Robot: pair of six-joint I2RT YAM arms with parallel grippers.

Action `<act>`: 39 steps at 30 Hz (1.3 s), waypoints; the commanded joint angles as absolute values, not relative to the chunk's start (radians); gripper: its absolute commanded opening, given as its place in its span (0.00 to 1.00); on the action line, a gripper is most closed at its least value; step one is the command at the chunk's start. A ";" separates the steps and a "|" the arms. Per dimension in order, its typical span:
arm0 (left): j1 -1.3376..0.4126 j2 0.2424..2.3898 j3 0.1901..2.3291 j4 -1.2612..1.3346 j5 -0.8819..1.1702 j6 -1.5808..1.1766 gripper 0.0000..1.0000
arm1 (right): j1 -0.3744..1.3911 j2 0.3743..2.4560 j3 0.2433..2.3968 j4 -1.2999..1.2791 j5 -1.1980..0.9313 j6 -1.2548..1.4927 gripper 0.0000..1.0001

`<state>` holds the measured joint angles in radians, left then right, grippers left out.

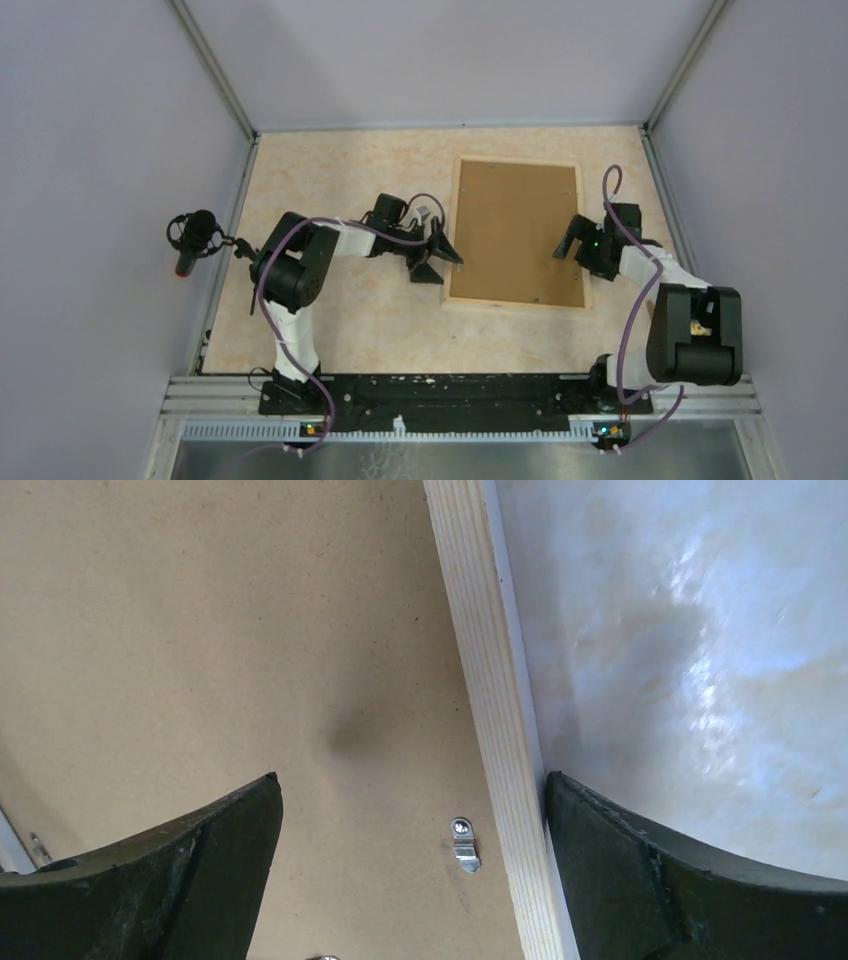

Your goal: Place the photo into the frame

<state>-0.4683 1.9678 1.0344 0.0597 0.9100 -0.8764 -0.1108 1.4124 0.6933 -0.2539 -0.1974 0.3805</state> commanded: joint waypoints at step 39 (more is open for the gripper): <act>-0.361 1.828 1.005 -0.132 0.451 -0.834 0.97 | 0.308 1.216 0.667 -0.634 0.020 0.647 0.57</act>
